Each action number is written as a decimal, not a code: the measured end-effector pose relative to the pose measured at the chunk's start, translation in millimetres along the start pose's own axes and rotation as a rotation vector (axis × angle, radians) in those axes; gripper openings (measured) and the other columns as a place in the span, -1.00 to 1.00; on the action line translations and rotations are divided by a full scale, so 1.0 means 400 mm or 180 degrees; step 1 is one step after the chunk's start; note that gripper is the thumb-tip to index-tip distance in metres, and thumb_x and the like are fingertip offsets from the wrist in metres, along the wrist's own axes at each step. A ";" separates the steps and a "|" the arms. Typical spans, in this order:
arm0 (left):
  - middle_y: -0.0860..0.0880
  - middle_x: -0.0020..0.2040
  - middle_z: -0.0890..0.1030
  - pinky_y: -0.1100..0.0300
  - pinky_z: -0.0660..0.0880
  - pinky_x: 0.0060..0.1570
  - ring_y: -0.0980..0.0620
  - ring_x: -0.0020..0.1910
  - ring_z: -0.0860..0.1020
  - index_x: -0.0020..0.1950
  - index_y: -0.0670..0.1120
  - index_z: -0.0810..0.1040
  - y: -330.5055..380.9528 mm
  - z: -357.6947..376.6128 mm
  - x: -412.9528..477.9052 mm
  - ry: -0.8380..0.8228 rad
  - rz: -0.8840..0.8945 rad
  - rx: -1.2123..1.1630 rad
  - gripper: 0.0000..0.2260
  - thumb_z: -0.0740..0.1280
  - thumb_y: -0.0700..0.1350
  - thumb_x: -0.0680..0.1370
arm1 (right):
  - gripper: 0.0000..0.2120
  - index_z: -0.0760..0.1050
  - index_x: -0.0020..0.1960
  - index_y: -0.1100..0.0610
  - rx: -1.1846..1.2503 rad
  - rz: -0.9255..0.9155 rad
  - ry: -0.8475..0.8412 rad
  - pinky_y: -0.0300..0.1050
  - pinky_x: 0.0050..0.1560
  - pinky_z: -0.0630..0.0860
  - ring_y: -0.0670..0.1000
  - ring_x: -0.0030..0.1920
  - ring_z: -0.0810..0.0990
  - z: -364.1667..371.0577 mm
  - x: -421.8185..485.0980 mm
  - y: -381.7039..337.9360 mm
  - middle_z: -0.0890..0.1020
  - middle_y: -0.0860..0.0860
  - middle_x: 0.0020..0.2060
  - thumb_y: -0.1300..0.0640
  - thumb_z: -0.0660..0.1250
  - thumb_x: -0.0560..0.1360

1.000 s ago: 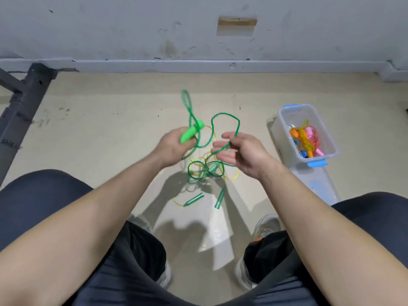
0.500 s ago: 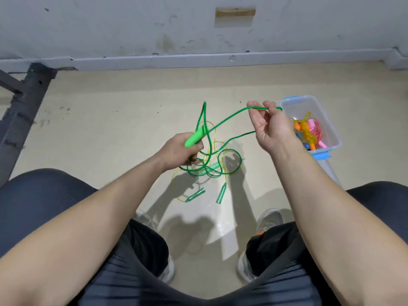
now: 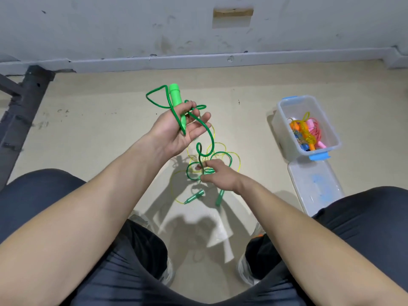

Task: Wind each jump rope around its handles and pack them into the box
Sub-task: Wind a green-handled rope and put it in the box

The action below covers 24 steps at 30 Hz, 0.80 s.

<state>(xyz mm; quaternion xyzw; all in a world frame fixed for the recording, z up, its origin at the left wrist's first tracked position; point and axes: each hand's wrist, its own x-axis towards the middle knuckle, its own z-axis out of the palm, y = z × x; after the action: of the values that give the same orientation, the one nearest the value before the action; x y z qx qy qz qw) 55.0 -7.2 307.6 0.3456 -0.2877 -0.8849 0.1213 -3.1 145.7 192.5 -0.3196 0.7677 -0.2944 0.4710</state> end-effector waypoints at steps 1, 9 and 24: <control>-0.04 -0.30 0.50 0.08 0.65 -0.31 -0.05 -0.23 0.71 -0.11 -0.11 0.48 0.005 0.000 0.002 0.0043 0.0056 -0.0035 -0.85 0.25 -0.19 0.67 | -0.94 0.60 -0.02 0.06 -0.0139 -0.0045 0.0065 -0.21 0.01 0.44 0.02 0.00 0.57 0.006 0.003 0.001 0.58 0.04 -0.02 0.10 0.36 0.58; -0.04 -0.31 0.52 0.00 0.65 -0.31 -0.05 -0.23 0.73 -0.09 -0.14 0.47 0.100 -0.068 0.037 0.0660 0.0507 -0.0324 -0.86 0.24 -0.21 0.67 | -0.79 0.56 -0.14 0.11 -0.0994 0.0941 0.0247 -0.12 -0.23 0.35 0.12 -0.09 0.52 -0.039 -0.010 0.160 0.58 0.05 -0.20 0.09 0.23 0.62; -0.04 0.04 0.73 0.15 0.48 0.04 0.04 0.02 0.66 0.10 -0.04 0.53 -0.117 -0.134 0.023 -0.0415 0.0147 0.2618 -0.96 0.29 -0.14 0.67 | -0.81 0.47 0.01 0.26 0.4454 -0.0190 0.0759 -0.20 -0.30 0.64 -0.04 -0.27 0.73 -0.226 -0.038 -0.188 0.71 0.12 -0.29 0.23 0.12 0.70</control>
<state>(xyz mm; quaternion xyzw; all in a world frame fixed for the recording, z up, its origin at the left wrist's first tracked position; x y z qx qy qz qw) 84.1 4.2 243.0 0.3019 -0.6320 -0.7133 -0.0255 -64.1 124.1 291.9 0.0713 0.4358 -0.7642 0.4702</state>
